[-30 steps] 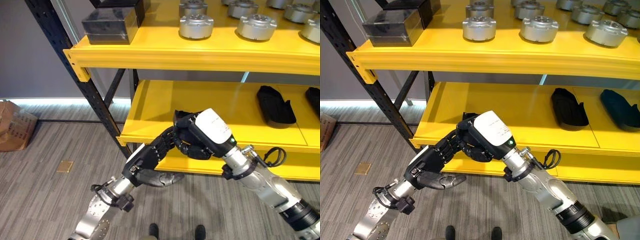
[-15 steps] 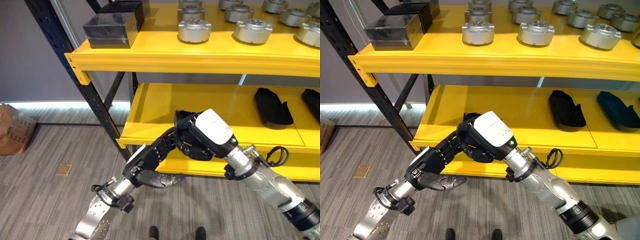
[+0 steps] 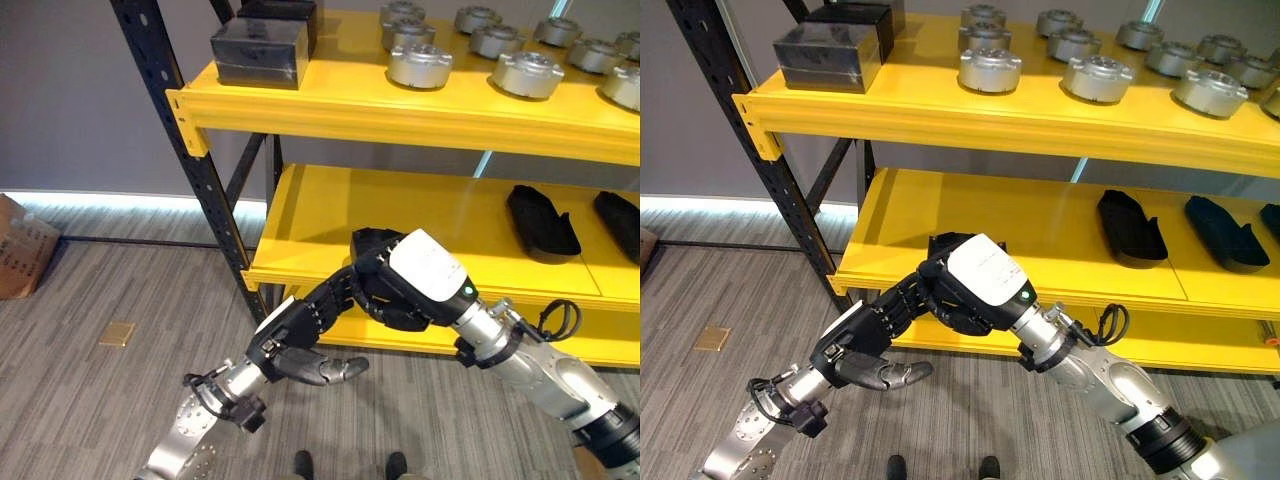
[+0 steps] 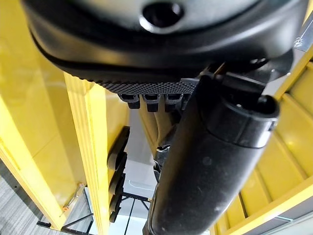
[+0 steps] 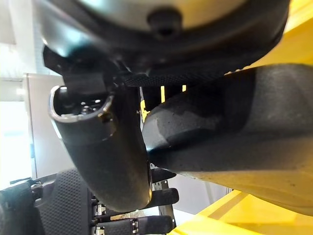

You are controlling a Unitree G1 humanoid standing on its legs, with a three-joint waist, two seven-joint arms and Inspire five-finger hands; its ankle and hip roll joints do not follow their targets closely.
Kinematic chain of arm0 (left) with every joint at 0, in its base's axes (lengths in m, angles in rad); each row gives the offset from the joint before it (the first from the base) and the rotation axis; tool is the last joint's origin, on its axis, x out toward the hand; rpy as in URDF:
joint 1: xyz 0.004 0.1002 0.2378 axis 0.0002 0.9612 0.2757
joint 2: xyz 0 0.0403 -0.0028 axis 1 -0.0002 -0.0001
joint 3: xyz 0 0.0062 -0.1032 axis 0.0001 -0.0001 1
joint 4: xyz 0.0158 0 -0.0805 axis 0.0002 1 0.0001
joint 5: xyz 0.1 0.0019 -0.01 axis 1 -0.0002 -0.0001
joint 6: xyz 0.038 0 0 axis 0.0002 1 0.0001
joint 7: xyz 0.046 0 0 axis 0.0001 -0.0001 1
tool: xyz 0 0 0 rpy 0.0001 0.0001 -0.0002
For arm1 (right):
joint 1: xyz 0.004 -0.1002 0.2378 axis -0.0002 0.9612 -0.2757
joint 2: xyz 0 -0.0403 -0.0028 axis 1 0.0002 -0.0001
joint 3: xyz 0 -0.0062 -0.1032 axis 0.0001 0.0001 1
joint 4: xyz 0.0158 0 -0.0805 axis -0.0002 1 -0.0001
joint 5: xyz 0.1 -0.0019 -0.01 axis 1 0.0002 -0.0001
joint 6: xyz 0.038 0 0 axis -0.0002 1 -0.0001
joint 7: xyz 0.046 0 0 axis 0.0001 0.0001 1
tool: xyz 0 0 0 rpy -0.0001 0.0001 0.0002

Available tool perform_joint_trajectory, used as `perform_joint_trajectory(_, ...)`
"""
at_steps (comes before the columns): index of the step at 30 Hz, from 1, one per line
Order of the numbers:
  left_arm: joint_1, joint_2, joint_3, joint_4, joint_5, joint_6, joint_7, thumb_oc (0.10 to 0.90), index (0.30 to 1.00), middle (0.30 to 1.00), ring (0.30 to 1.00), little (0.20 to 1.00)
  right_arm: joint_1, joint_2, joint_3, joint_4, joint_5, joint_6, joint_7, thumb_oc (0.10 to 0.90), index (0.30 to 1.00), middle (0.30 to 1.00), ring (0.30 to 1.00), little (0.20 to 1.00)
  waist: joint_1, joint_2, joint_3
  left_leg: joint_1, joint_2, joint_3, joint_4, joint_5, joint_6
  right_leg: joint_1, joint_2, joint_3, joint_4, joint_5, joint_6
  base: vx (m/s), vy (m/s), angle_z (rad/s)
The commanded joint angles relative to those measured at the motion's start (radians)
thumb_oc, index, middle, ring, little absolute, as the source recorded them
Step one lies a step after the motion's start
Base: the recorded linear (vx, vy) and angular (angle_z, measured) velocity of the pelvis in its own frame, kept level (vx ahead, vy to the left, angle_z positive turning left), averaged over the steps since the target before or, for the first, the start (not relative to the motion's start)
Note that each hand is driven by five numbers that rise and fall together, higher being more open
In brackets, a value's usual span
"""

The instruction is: Move parts from the plastic box to the shelf.

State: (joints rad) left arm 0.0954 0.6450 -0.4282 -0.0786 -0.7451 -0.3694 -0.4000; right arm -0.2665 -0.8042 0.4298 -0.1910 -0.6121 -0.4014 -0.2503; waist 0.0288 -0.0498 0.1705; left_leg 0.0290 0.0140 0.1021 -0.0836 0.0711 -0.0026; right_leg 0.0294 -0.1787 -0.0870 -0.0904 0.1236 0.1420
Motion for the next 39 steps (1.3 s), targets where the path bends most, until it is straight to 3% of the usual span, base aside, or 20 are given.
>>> perform_joint_trajectory(1, -0.103, -0.046, 0.017, -0.096, -0.039, -0.135, -0.021, 0.9, 1.0, 1.0, 1.0, 1.0, -0.159, 0.019, -0.021, -0.04, 0.008, -0.013, -0.097, 0.4, 0.3, 0.3, 0.3, 0.3, -0.012, 0.016, -0.028, 0.053, 0.038, -0.024, 0.013, -0.086, 0.005, -0.08, -0.03, 0.057, 0.003, 0.074, 0.064, 0.14, -0.186, 0.0)
perform_joint_trajectory(7, -0.111, -0.056, 0.004, -0.105, -0.027, -0.121, 0.006, 0.9, 1.0, 1.0, 1.0, 1.0, -0.192, 0.002, -0.007, -0.064, 0.02, 0.003, -0.074, 0.4, 0.3, 0.3, 0.3, 0.3, -0.016, 0.017, -0.034, 0.05, 0.067, -0.057, 0.028, -0.093, -0.013, -0.062, -0.009, 0.087, 0.003, 0.037, 0.039, 0.19, -0.236, 0.04)
perform_joint_trajectory(9, -0.101, -0.052, 0.012, -0.111, -0.035, -0.12, 0.022, 0.9, 1.0, 1.0, 1.0, 1.0, -0.224, -0.013, 0.019, -0.063, 0.037, 0.005, -0.067, 0.4, 0.3, 0.3, 0.3, 0.3, -0.011, 0.017, -0.039, 0.055, 0.098, -0.07, 0.053, -0.092, -0.029, -0.026, 0.014, 0.053, 0.02, -0.006, 0.009, 0.4, -0.428, 0.21)
perform_joint_trajectory(16, -0.1, -0.059, 0.013, -0.098, -0.05, -0.135, 0.037, 0.9, 1.0, 1.0, 1.0, 1.0, -0.29, -0.038, 0.069, -0.029, 0.037, -0.01, -0.073, 0.4, 0.3, 0.3, 0.3, 0.3, -0.013, 0.016, -0.029, -0.007, 0.173, -0.111, 0.201, -0.076, -0.061, -0.045, 0.078, 0.054, 0.129, -0.082, -0.064, 0.26, -0.339, 0.13)
perform_joint_trajectory(18, -0.098, -0.061, 0.017, -0.091, -0.06, -0.136, 0.036, 0.9, 1.0, 1.0, 1.0, 1.0, -0.29, -0.042, 0.068, -0.028, 0.042, -0.016, -0.075, 0.4, 0.3, 0.3, 0.3, 0.3, -0.014, 0.012, -0.027, -0.029, 0.174, -0.11, 0.28, -0.054, -0.064, -0.039, 0.091, 0.049, 0.13, -0.087, -0.078, 0.18, -0.286, 0.14)
perform_joint_trajectory(19, -0.093, -0.067, 0.021, -0.085, -0.049, -0.133, 0.041, 0.9, 1.0, 1.0, 1.0, 1.0, -0.284, -0.04, 0.062, -0.027, 0.04, -0.024, -0.076, 0.4, 0.3, 0.3, 0.3, 0.3, -0.013, 0.005, -0.023, -0.071, 0.172, -0.097, 0.413, -0.031, -0.064, -0.032, 0.098, 0.036, 0.126, -0.089, -0.096, 0.17, -0.289, 0.19)
perform_joint_trajectory(21, -0.088, -0.074, 0.021, -0.082, -0.045, -0.13, 0.038, 0.9, 1.0, 1.0, 1.0, 1.0, -0.268, -0.036, 0.053, -0.025, 0.03, -0.034, -0.083, 0.4, 0.3, 0.3, 0.3, 0.3, -0.013, 0.001, -0.017, -0.12, 0.163, -0.089, 0.528, -0.018, -0.061, -0.024, 0.104, 0.024, 0.121, -0.085, -0.11, 0.15, -0.242, 0.23)
perform_joint_trajectory(22, -0.084, -0.075, 0.022, -0.076, -0.047, -0.13, 0.034, 0.9, 1.0, 1.0, 1.0, 1.0, -0.257, -0.035, 0.051, -0.024, 0.022, -0.038, -0.09, 0.4, 0.3, 0.3, 0.3, 0.3, -0.013, 0.001, -0.015, -0.146, 0.132, -0.077, 0.582, -0.044, -0.048, -0.021, 0.109, 0.021, 0.124, -0.087, -0.115, 0.11, -0.136, 0.18)
perform_joint_trajectory(24, -0.085, -0.081, 0.022, -0.071, -0.038, -0.123, 0.033, 0.9, 1.0, 1.0, 1.0, 1.0, -0.239, -0.025, 0.048, -0.025, 0.01, -0.043, -0.097, 0.4, 0.3, 0.3, 0.3, 0.3, -0.008, 0.006, -0.01, -0.182, 0.094, -0.097, 0.601, -0.033, -0.041, -0.011, 0.122, 0.033, 0.123, -0.085, -0.121, 0.11, -0.074, 0.08)
perform_joint_trajectory(26, -0.086, -0.084, 0.021, -0.067, -0.028, -0.114, 0.033, 0.9, 1.0, 1.0, 1.0, 1.0, -0.233, -0.008, 0.054, -0.021, -0.004, -0.045, -0.104, 0.4, 0.3, 0.3, 0.3, 0.3, 0.002, 0.011, -0.004, -0.197, 0.053, -0.122, 0.548, -0.019, -0.034, 0.001, 0.138, 0.058, 0.12, -0.086, -0.12, 0.18, -0.012, -0.04)
perform_joint_trajectory(27, -0.085, -0.079, 0.024, -0.076, -0.016, -0.104, 0.046, 0.9, 1.0, 1.0, 1.0, 1.0, -0.244, 0.005, 0.066, -0.006, -0.006, -0.05, -0.108, 0.4, 0.3, 0.3, 0.3, 0.3, 0.013, 0.017, 0.001, -0.189, 0.029, -0.137, 0.411, 0.011, -0.037, 0.021, 0.15, 0.078, 0.111, -0.094, -0.112, 0.26, 0.084, -0.15)
perform_joint_trajectory(29, -0.075, -0.074, 0.025, -0.088, -0.017, -0.103, 0.047, 0.9, 1.0, 1.0, 1.0, 1.0, -0.229, -0.006, 0.064, -0.021, 0.002, -0.045, -0.108, 0.4, 0.3, 0.3, 0.3, 0.3, 0.024, 0.028, -0.001, -0.21, 0.05, -0.165, 0.21, 0.102, -0.062, 0.044, 0.161, 0.082, 0.09, -0.095, -0.107, 0.25, 0.146, -0.27)
perform_joint_trajectory(31, -0.064, -0.068, 0.034, -0.087, -0.032, -0.111, 0.02, 0.9, 1.0, 1.0, 1.0, 1.0, -0.214, -0.024, 0.059, -0.03, 0.007, -0.042, -0.113, 0.4, 0.3, 0.3, 0.3, 0.3, 0.033, 0.032, 0.007, -0.255, 0.07, -0.189, 0.125, 0.186, -0.08, 0.063, 0.162, 0.087, 0.084, -0.094, -0.109, 0.18, 0.15, -0.22)
perform_joint_trajectory(32, -0.057, -0.066, 0.04, -0.084, -0.038, -0.118, -0.003, 0.9, 1.0, 1.0, 1.0, 1.0, -0.204, -0.032, 0.052, -0.029, 0.006, -0.049, -0.118, 0.4, 0.3, 0.3, 0.3, 0.3, 0.037, 0.029, 0.013, -0.282, 0.075, -0.197, 0.11, 0.197, -0.085, 0.067, 0.155, 0.086, 0.087, -0.094, -0.11, 0.14, 0.151, -0.17)
perform_joint_trajectory(34, -0.051, -0.056, 0.041, -0.073, -0.056, -0.143, -0.027, 0.9, 1.0, 1.0, 1.0, 1.0, -0.218, -0.041, 0.056, -0.023, 0.026, -0.051, -0.11, 0.4, 0.3, 0.3, 0.3, 0.3, 0.045, 0.032, 0.018, -0.27, 0.063, -0.211, 0.099, 0.162, -0.083, 0.071, 0.133, 0.086, 0.096, -0.101, -0.103, 0.22, 0.297, -0.51)
perform_joint_trajectory(39, -0.086, -0.056, 0.011, -0.052, -0.061, -0.148, -0.043, 0.9, 1.0, 1.0, 1.0, 1.0, -0.153, -0.055, 0.014, -0.054, 0.039, -0.021, -0.094, 0.4, 0.3, 0.3, 0.3, 0.3, 0.016, 0.052, -0.01, -0.137, 0.05, -0.181, 0.047, 0.075, -0.054, 0.066, 0.104, 0.059, 0.072, -0.1, -0.081, 0.2, 0.251, -0.49)
